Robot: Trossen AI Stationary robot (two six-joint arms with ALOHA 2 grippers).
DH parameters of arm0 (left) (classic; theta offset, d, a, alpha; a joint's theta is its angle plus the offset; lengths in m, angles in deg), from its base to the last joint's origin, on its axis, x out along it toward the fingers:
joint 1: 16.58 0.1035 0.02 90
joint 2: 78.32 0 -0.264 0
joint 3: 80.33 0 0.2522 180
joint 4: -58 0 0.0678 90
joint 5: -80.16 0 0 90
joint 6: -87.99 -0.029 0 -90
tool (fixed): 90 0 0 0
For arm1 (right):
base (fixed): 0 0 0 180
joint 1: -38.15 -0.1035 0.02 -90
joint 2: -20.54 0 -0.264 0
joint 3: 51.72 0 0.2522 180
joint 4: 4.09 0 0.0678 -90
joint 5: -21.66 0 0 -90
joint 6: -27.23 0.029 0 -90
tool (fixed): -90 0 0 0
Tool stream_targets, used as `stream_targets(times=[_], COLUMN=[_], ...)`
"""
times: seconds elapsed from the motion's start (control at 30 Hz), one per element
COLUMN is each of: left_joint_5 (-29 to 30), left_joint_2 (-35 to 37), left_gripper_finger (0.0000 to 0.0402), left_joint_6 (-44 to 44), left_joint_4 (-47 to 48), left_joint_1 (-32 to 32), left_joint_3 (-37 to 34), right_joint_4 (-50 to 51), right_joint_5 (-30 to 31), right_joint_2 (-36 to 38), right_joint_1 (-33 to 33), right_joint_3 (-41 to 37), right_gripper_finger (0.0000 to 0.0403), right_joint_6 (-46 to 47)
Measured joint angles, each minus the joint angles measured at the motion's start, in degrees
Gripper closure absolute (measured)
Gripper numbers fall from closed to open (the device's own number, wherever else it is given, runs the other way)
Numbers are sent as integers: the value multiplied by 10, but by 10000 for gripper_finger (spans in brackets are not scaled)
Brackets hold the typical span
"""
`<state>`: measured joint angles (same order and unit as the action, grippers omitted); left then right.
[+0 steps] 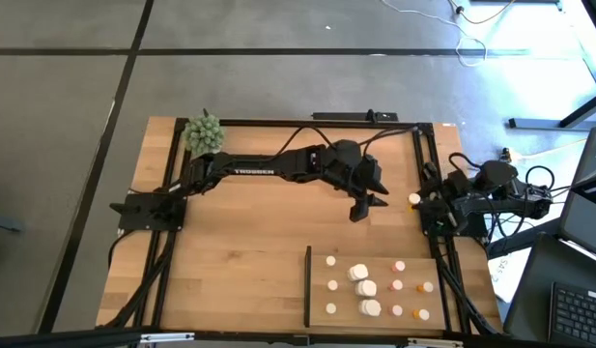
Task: Pick and place medicine bottles onto shelf by color
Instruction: Put the orange pill bottle on the shelf aligned with the other orange pill bottles
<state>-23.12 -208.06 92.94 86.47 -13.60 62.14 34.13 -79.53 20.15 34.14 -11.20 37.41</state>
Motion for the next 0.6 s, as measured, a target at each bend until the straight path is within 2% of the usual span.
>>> stream_targets(times=[0.27, 0.4, 0.6], left_joint_5=[-10, -8, -3], left_joint_2=[-4, -4, -21], left_gripper_finger=[246, 246, 246], left_joint_6=[51, 55, 70], left_joint_4=[-51, -69, -147], left_joint_1=[1, 1, 1], left_joint_3=[0, 0, 0], right_joint_4=[-25, -47, -80], right_joint_5=[37, 41, 42], right_joint_2=[0, 0, -4], right_joint_1=[0, 0, 0], right_joint_3=[0, 0, 0], right_gripper_finger=[299, 299, 299], right_joint_6=[-46, -62, -80])
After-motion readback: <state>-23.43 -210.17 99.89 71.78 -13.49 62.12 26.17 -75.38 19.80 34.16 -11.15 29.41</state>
